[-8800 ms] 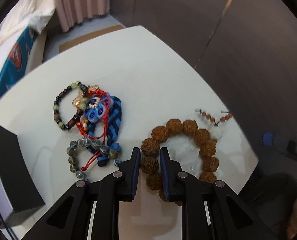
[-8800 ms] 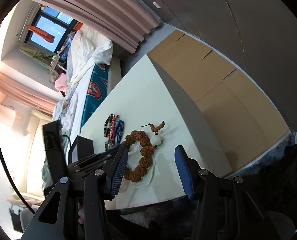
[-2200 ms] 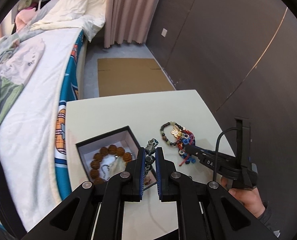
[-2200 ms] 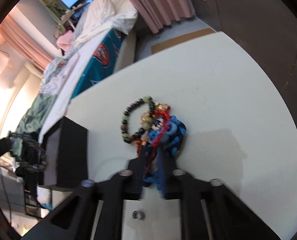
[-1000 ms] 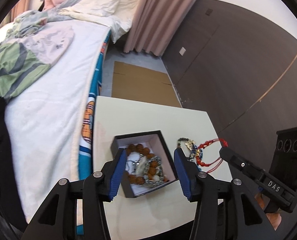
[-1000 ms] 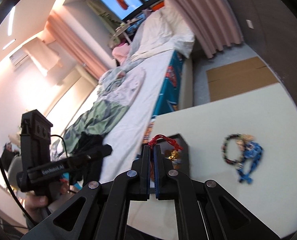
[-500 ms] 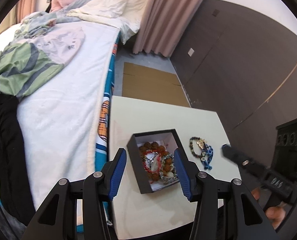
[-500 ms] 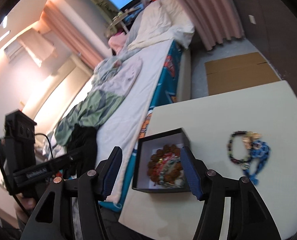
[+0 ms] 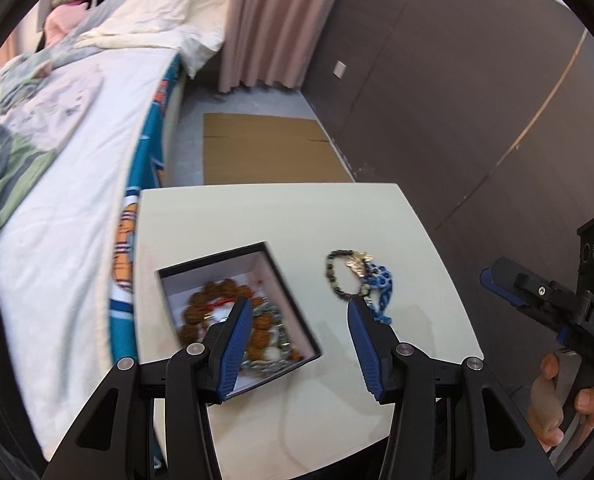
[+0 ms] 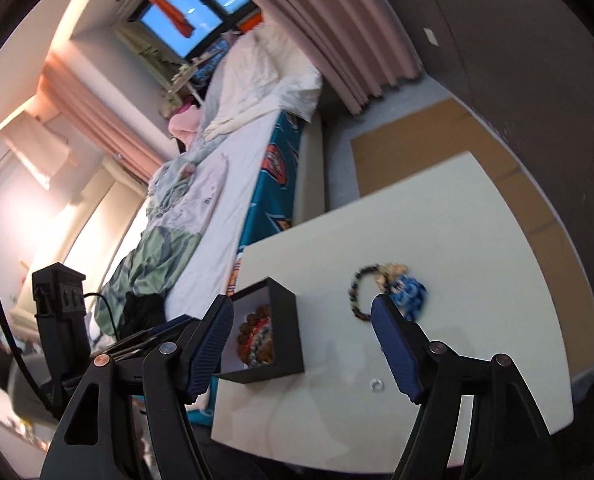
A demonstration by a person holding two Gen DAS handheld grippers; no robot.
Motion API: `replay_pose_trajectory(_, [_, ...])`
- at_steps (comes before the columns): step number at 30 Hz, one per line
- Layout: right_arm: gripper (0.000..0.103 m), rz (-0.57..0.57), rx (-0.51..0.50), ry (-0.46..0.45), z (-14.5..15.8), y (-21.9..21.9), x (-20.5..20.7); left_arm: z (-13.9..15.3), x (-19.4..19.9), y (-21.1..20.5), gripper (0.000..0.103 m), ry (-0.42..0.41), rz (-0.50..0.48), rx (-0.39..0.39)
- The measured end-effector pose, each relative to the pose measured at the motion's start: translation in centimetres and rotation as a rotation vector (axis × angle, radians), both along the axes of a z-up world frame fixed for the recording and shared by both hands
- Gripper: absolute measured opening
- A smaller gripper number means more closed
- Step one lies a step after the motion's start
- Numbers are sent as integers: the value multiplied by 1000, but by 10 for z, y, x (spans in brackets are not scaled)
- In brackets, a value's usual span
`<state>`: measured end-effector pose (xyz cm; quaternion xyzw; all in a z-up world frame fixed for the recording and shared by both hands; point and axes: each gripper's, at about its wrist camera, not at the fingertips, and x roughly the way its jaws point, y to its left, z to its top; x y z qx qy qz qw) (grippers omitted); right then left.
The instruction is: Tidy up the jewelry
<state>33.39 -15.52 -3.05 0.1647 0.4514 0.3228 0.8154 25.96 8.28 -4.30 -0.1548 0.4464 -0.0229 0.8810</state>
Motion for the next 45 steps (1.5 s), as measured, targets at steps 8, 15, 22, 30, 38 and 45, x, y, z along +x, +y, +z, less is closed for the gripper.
replay_pose_trajectory(8, [72, -104, -23, 77, -22, -36, 20, -8, 32, -42, 51, 37, -78, 46])
replay_pose_trajectory(15, [72, -151, 13, 154, -47, -62, 39, -24, 60, -81, 51, 84, -142, 86])
replay_pose_trajectory(22, [72, -129, 30, 213, -69, -69, 53, -47, 84, -116, 48, 141, -212, 171])
replay_pose_trajectory(30, [72, -130, 68, 270, -84, -76, 66, -78, 107, -129, 38, 206, -228, 204])
replay_pose_trajectory(38, [72, -91, 66, 296, -93, -67, 70, -101, 122, -125, 36, 236, -206, 232])
replay_pose_trajectory(45, [72, -85, 42, 314, -104, -60, 76, -99, 116, -118, 8, 215, -211, 182])
